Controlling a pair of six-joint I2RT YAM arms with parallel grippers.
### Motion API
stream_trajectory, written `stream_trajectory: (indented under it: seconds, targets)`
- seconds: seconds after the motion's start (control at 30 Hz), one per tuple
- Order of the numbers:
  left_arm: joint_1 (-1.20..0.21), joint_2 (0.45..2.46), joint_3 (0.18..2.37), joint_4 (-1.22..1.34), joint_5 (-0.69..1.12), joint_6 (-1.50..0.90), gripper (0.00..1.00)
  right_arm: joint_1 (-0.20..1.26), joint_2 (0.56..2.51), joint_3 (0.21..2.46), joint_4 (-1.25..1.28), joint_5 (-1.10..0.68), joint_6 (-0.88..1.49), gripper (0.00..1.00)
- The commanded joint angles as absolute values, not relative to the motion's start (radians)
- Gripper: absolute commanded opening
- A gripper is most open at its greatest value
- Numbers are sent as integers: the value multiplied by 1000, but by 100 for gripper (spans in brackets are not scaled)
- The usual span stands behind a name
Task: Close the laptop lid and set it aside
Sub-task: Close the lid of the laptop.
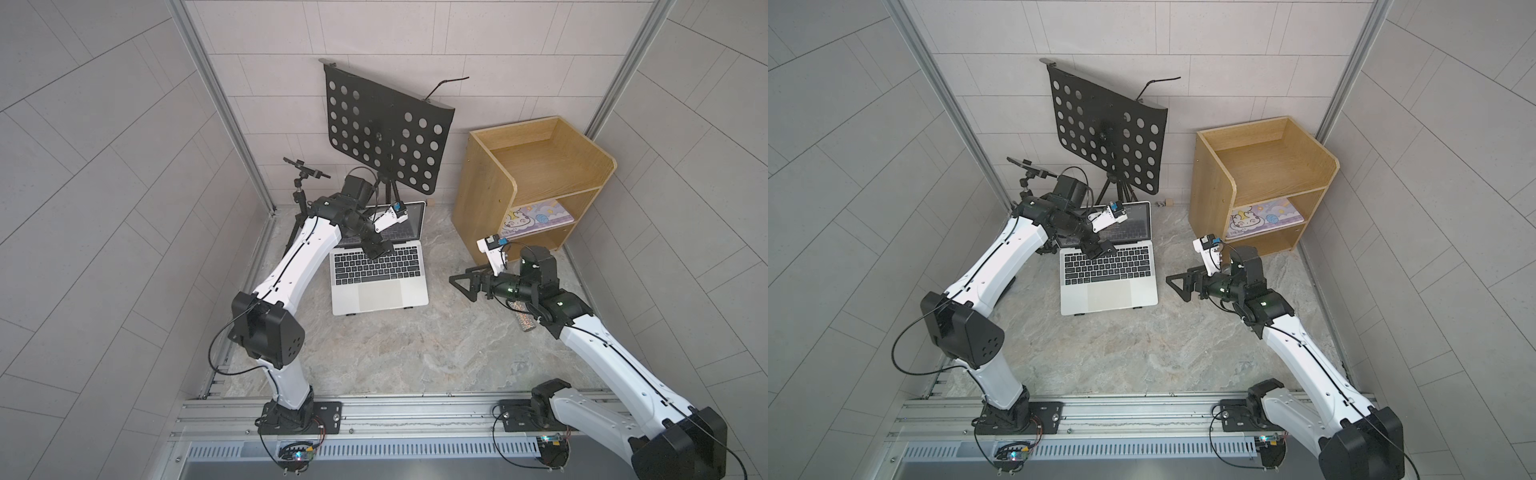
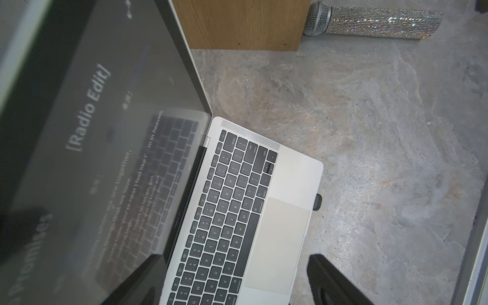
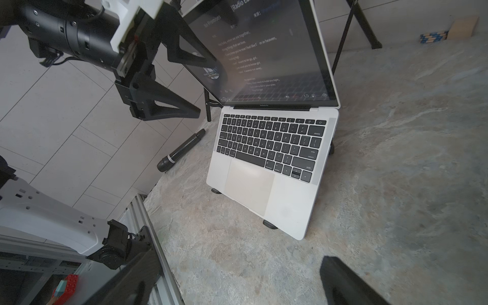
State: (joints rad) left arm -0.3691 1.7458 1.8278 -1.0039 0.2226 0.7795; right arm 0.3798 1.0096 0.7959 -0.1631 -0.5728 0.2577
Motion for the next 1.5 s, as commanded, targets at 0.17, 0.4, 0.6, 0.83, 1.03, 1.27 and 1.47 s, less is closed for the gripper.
stream_trajectory:
  seconds: [0.17,0.4,0.6,0.83,1.03,1.27,1.47]
  targets:
    - [-373,1610,1815,-924,298,758,89,385,991,766,-157,-580,250,100]
    - [-371,1647,1879,-843,164,864,93,385,992,758,-153,-578,250,100]
    - [-373,1726,1870,-793,108,954,98,385,981,752,-161,-577,245,100]
    - [-381,1728,1839,-804,142,946,96,384,975,747,-164,-567,241,100]
    - [-387,1680,1763,-843,185,936,92,385,975,741,-162,-558,242,100]
    - [-402,1605,1618,-858,209,921,91,384,974,735,-158,-555,245,100]
    - [-414,1565,1514,-858,229,898,91,384,974,732,-155,-555,253,100]
